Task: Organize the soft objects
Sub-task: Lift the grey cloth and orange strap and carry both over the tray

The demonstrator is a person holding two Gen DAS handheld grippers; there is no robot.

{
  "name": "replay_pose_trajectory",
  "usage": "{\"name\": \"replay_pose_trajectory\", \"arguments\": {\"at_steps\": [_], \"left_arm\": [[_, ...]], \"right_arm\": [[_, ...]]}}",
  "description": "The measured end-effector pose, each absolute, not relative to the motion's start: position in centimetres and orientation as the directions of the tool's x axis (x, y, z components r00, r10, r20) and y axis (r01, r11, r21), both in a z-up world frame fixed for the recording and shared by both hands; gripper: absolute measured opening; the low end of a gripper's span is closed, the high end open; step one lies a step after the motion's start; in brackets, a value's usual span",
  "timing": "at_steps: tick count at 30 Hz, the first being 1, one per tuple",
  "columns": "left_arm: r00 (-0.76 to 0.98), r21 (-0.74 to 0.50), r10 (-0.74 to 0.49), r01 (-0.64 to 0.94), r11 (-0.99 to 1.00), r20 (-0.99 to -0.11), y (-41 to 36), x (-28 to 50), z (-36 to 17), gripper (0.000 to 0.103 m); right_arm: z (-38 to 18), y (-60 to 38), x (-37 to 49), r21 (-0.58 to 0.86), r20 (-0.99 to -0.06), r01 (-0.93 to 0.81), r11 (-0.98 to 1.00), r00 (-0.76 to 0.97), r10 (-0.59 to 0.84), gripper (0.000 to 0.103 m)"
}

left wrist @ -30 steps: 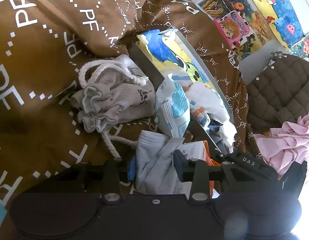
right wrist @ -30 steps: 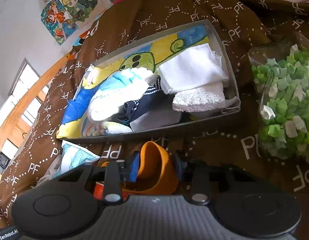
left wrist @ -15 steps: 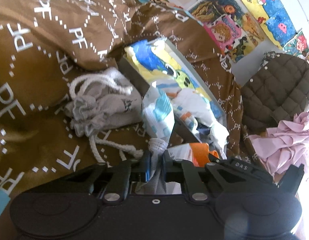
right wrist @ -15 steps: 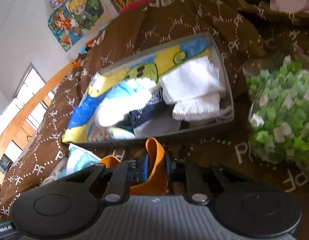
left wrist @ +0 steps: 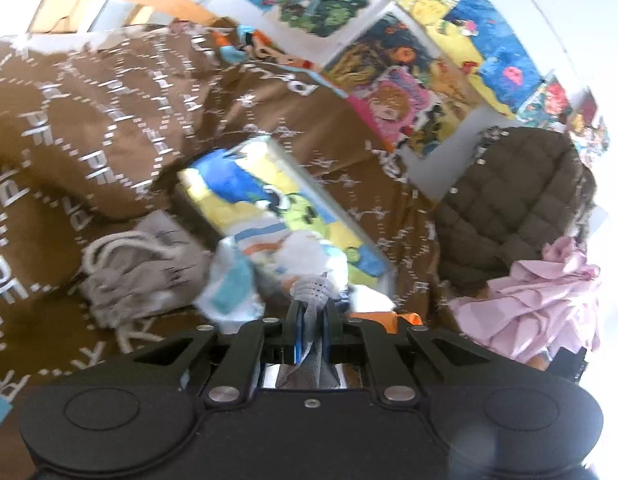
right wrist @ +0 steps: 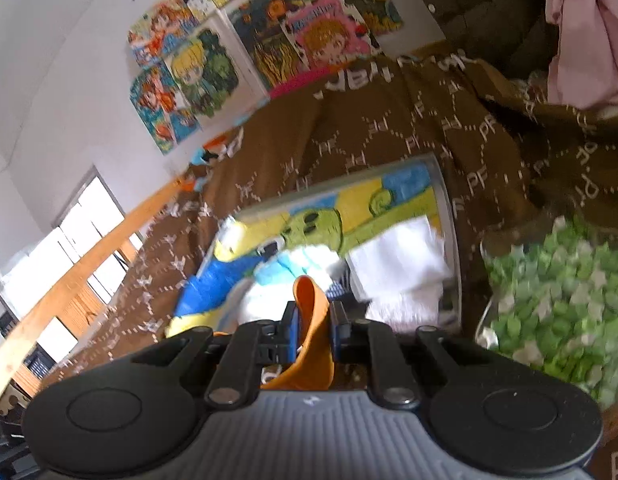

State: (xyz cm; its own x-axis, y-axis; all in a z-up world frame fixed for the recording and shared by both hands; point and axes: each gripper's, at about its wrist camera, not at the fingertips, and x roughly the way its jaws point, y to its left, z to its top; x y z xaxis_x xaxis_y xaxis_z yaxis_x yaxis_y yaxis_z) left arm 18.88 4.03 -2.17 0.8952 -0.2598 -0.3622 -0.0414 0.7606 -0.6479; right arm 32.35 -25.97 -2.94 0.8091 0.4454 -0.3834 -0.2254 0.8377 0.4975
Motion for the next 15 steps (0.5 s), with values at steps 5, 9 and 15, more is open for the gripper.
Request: {"name": "replay_pose_trajectory", "arguments": {"at_steps": [5, 9, 15], "left_arm": [[0.903, -0.616, -0.278, 0.017, 0.787, -0.329, 2.3, 21.5, 0.2, 0.009], [0.910, -0.576, -0.284, 0.062, 0.815, -0.303, 1.2, 25.7, 1.3, 0.009], [0.907, -0.518, -0.301, 0.113, 0.848, -0.294, -0.7, 33.0, 0.8, 0.010]], "right_arm": [[-2.2, -26.2, 33.4, 0.499, -0.331, -0.251, 0.830, 0.830, 0.449, 0.017], [-1.7, -26.2, 34.8, 0.449, -0.285, -0.265, 0.853, 0.862, 0.418, 0.017], [-2.9, -27.2, 37.8, 0.460, -0.234, -0.248, 0.853, 0.893, 0.385, 0.017]]}}
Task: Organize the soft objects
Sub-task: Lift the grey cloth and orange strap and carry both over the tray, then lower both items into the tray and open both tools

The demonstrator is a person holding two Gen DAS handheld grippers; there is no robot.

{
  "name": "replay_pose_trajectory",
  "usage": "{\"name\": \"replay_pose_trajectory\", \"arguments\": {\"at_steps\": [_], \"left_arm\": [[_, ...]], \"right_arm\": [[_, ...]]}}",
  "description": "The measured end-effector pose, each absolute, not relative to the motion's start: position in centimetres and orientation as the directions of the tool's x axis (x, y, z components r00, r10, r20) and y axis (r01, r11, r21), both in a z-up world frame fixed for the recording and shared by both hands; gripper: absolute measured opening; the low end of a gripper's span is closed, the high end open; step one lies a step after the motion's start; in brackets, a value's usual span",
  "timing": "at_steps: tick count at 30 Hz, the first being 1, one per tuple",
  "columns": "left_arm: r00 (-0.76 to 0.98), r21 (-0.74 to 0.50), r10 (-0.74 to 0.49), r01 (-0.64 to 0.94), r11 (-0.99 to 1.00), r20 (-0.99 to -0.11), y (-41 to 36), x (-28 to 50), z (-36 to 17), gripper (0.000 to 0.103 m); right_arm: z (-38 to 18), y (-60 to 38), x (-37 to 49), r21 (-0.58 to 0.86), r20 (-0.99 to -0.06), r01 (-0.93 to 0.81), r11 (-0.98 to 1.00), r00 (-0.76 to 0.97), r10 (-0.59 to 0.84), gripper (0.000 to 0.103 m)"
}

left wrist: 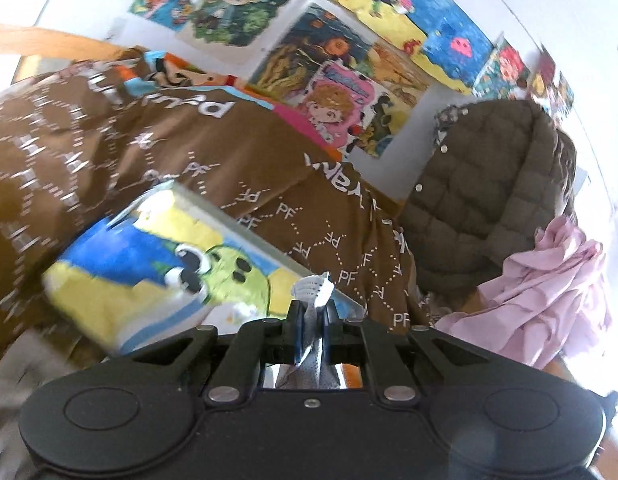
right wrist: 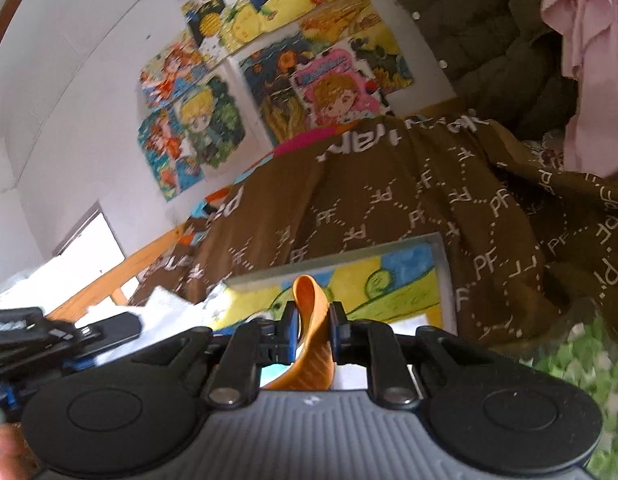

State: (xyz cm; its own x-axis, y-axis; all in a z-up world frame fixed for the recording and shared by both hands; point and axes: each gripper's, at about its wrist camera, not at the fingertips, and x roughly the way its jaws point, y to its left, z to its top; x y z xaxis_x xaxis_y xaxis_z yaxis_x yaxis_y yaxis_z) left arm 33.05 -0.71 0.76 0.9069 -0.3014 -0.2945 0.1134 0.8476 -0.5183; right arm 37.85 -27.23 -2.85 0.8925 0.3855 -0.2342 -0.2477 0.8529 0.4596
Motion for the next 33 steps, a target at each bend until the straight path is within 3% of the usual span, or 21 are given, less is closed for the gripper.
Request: {"name": "replay_pose_trajectory", "arguments": {"at_steps": [5, 17, 33], "left_arm": [[0.895, -0.474, -0.321, 0.147, 0.868, -0.310, -2.4, 38.2, -0.9, 0.010], [0.808, -0.372, -0.380, 0.218, 0.903, -0.450, -3.8, 44.6, -3.7, 0.010], [0.745, -0.388, -0.465, 0.296, 0.873, -0.478, -1.4, 44.7, -5.2, 0.015]], "right_arm": [[-5.2, -28.0, 39.5, 0.523, -0.251, -0.210, 0.826, 0.888, 0.385, 0.017], [-6.9, -29.5, 41.0, 0.547, -0.261, -0.191, 0.815, 0.886, 0.383, 0.017], [-4.9, -25.2, 42.7, 0.334, -0.343, -0.138, 0.932, 0.904, 0.256, 0.021]]}}
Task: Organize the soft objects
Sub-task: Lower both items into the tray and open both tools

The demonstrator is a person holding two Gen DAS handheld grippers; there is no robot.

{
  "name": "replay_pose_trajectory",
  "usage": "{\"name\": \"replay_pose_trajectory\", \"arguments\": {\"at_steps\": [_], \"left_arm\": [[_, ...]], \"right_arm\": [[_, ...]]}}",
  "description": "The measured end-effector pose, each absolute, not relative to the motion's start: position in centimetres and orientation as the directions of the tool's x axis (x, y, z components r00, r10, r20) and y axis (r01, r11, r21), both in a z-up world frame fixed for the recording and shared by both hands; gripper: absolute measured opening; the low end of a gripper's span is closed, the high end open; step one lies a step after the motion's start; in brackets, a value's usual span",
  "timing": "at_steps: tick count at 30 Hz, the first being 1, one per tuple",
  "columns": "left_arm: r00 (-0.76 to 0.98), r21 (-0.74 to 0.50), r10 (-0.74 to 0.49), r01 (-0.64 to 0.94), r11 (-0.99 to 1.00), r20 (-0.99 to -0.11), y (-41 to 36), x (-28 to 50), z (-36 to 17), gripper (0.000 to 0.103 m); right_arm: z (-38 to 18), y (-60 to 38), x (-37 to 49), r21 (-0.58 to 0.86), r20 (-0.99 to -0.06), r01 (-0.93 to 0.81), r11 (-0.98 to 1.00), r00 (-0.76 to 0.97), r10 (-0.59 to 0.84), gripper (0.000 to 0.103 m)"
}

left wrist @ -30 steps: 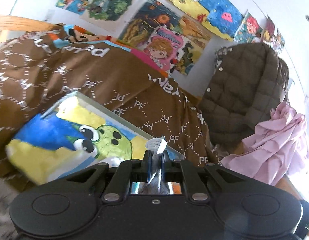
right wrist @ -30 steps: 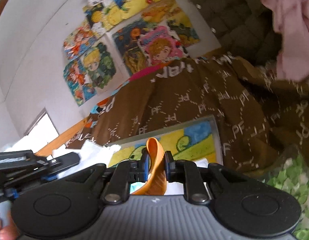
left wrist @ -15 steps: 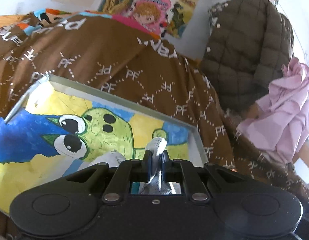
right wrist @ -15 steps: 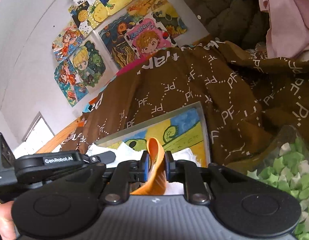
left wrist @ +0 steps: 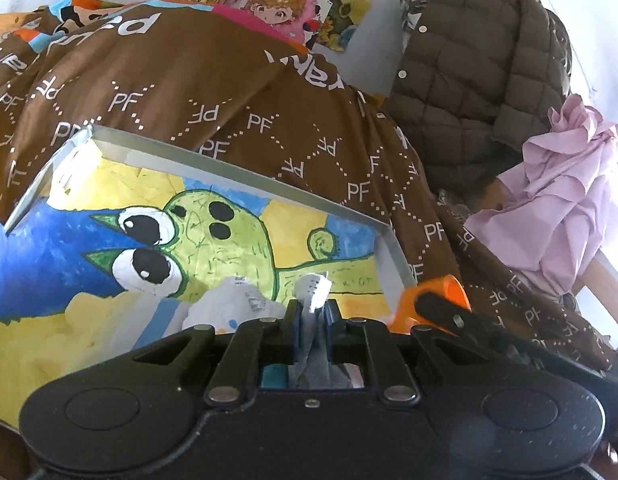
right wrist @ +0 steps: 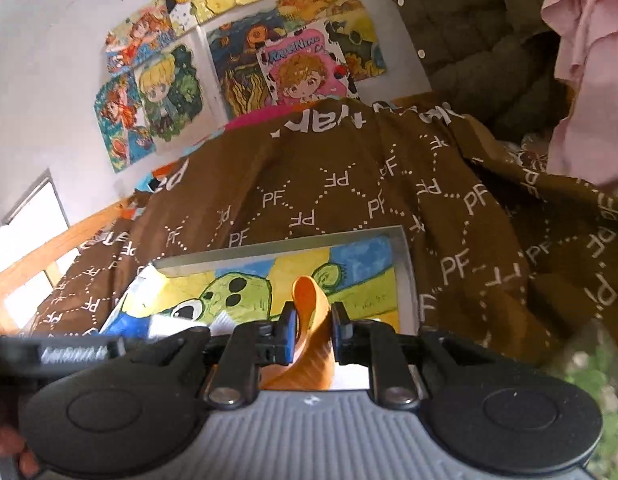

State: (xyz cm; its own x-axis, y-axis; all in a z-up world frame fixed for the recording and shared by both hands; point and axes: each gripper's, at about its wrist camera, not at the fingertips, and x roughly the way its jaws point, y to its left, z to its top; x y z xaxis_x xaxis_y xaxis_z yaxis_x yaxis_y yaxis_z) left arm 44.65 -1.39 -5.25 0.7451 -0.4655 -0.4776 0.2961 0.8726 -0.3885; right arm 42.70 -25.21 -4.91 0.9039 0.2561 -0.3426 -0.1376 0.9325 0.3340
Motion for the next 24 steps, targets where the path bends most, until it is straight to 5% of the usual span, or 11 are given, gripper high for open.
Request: {"name": "replay_pose_trajectory", "arguments": {"at_steps": [7, 14, 20, 24], "left_arm": [[0.748, -0.433, -0.456, 0.248, 0.867, -0.483, -0.3, 44.4, -5.8, 0.024], [0.763, -0.457, -0.441, 0.215, 0.863, -0.473, 0.3, 43.6, -5.6, 0.052], [0.795, -0.416, -0.391, 0.195, 0.888, -0.464, 0.7, 42.1, -4.8, 0.074], [0.820, -0.415, -0.361, 0.169, 0.894, -0.445, 1.8, 40.5, -4.3, 0.078]], "right_arm": [[-4.1, -22.6, 45.8, 0.254, -0.409, -0.135, 0.958, 0.882, 0.233, 0.032], [-4.3, -23.1, 46.1, 0.226, -0.448, -0.102, 0.969, 0.872, 0.196, 0.049], [-4.1, -23.7, 46.0, 0.231, -0.457, -0.097, 0.968, 0.867, 0.196, 0.072], [-3.3, -23.8, 45.0, 0.225, -0.441, -0.100, 0.969, 0.876, 0.193, 0.087]]}}
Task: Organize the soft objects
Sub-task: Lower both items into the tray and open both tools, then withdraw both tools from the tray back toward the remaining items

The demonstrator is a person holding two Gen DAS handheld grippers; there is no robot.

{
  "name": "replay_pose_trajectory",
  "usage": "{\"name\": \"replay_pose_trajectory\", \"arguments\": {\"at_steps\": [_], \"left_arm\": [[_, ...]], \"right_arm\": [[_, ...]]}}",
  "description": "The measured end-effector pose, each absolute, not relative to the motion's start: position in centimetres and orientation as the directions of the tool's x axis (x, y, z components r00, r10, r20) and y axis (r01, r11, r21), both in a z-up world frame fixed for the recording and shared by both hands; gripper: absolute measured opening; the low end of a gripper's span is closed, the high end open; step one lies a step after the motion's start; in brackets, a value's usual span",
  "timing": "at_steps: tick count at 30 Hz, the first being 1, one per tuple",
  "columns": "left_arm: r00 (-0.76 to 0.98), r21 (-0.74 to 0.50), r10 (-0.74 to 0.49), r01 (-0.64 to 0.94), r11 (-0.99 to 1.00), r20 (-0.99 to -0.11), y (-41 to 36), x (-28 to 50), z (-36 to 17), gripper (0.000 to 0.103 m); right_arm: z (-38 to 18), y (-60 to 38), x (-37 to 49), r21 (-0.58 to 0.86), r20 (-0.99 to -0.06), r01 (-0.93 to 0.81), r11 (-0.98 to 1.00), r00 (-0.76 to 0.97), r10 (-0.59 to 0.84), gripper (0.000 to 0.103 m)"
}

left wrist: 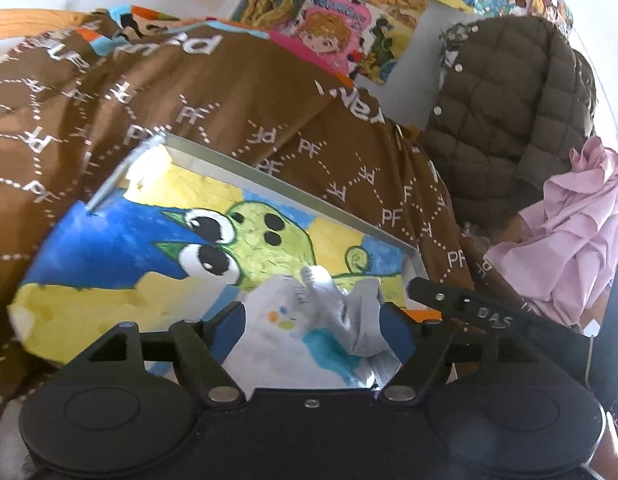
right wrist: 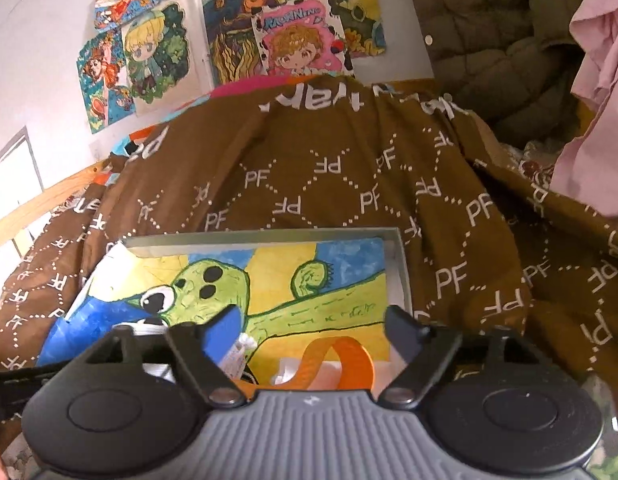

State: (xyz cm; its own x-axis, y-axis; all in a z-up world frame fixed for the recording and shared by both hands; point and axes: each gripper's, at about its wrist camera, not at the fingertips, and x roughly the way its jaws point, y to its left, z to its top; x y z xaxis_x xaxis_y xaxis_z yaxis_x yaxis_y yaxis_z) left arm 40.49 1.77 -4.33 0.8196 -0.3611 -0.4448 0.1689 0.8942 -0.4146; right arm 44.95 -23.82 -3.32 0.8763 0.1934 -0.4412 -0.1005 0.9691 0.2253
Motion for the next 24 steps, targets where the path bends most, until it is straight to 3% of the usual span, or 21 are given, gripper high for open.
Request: {"name": "replay_pose_trajectory", "arguments": {"at_steps": [5, 10, 24], "left_arm": [[0.868, -0.399, -0.290, 0.119, 0.909, -0.402, 3.1, 37.9, -3.0, 0.097], [0.901, -0.386, -0.237, 0.087, 0.919, -0.362, 3.9, 34.4, -0.7, 0.102], [0.947, -0.284, -0.121, 0.033, 0.958, -0.298, 3.5, 19.4, 4.9, 0.102]], "right_arm": [[-1.7, -24.0, 42.3, 0.227, -0.396, -0.121, 0.966, 0.895, 0.205, 0.097], [0.5, -24.1, 37.9, 0.225, -0.345, -0.147, 0.963, 0.912, 0.220, 0.103], [6.3, -24.1, 22.0, 0.193, -0.280, -0.147, 0.970, 0.939, 0.198, 0.103]]}}
